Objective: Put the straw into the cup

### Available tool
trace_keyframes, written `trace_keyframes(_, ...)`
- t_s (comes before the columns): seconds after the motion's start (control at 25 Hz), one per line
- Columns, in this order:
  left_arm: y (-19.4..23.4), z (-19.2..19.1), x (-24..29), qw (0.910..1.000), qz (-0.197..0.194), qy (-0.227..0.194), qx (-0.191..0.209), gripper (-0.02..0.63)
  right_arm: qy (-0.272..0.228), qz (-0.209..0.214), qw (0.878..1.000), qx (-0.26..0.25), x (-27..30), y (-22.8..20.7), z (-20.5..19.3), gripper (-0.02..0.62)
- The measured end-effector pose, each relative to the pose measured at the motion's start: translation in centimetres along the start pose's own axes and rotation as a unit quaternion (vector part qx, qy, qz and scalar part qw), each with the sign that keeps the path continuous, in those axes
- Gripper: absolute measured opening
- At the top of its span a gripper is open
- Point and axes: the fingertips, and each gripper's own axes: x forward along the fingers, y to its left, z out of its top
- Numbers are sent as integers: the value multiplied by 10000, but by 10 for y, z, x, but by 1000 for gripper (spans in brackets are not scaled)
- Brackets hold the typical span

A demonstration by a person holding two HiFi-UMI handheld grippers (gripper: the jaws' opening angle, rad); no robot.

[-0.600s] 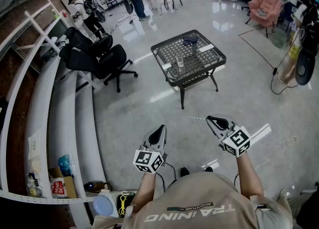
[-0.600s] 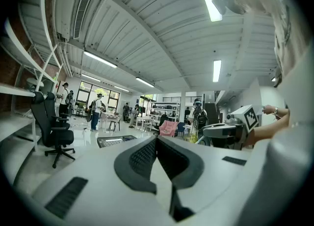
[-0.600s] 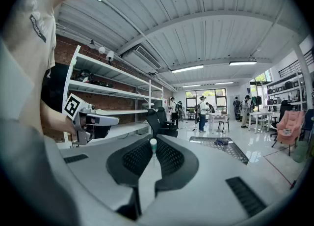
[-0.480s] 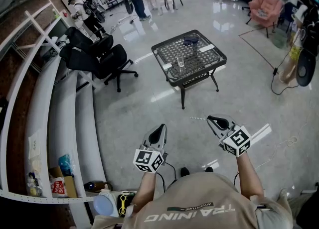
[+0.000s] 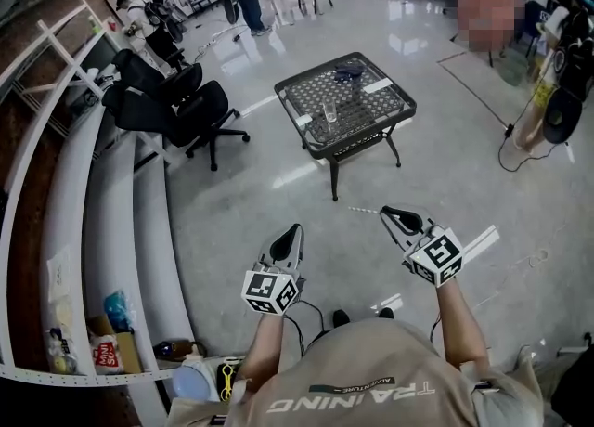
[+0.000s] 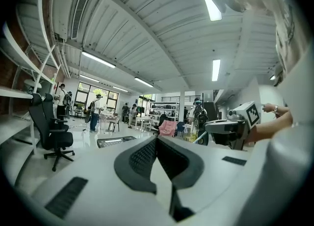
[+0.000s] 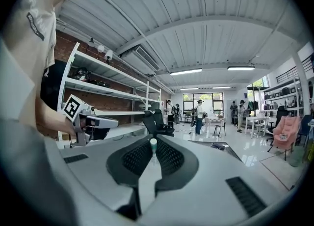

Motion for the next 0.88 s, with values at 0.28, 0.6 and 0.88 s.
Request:
trace_keyframes(0.28,16,8,7,9999,-146,-57,7,17,-42,-88,9999,-76,21,4,11,35)
trace_keyframes(0.6,52,-1,14,9993,-356,55,50,17,49,-295,9995,101,51,11,-5,35)
trace_keyframes(0.88,79,0,35,9989,-440,124,39,17,94,-396,9990,177,76,-4,-6,35)
